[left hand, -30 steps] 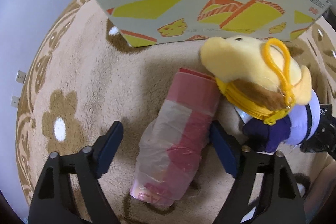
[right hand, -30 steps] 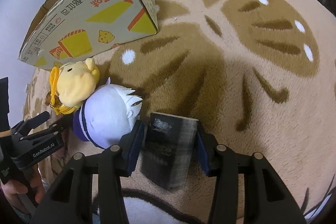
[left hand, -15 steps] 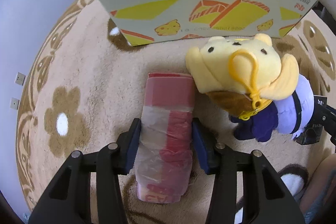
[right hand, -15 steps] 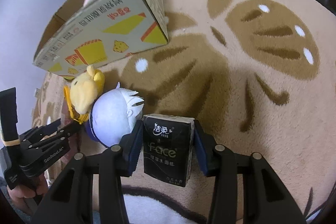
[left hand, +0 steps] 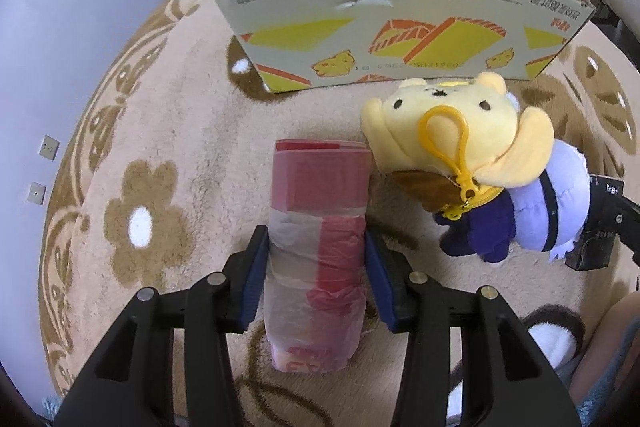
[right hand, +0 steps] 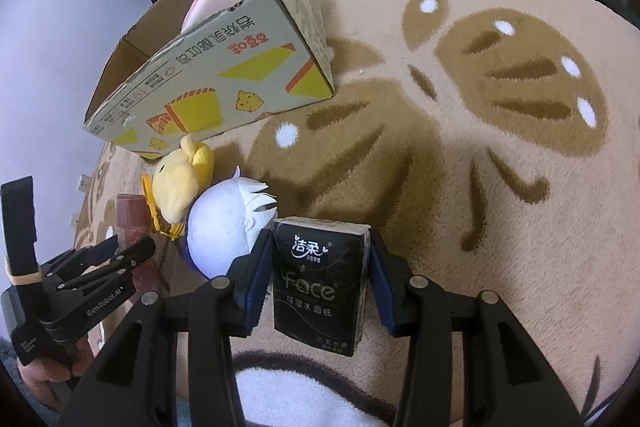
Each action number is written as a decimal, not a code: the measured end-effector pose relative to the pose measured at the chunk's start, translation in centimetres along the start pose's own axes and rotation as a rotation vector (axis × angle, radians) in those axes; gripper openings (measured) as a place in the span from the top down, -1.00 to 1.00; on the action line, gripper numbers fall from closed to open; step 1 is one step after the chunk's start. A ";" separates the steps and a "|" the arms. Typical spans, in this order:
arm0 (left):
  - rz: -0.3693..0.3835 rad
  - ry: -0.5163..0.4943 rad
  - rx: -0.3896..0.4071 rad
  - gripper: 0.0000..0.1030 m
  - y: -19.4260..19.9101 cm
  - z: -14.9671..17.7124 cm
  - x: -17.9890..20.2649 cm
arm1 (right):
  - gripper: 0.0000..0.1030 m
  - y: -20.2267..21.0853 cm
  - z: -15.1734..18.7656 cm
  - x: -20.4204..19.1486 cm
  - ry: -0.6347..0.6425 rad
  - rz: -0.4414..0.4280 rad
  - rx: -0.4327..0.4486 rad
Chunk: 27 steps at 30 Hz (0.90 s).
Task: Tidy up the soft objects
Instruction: 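Lift the black tissue pack with the right tool while the left tool lifts the pink roll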
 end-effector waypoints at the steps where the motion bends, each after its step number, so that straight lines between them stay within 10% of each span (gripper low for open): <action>1: -0.001 0.002 0.003 0.13 0.2 0.0 -0.1 | 0.07 0.2 0.2 -0.2 0.002 -0.002 0.003; 27: 0.032 0.095 0.159 0.14 5.1 -0.6 -2.6 | 0.07 2.8 0.4 -1.2 0.052 -0.083 0.111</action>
Point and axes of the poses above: each gripper's, at about its wrist camera, not at the fingertips, and y roughly against the way its jaws point, x to its right, z to its underside, the point moved 7 cm from there along -y, roughly the way its jaws point, and after that the axes turned 2 degrees about -x, right-handed, at the moved point
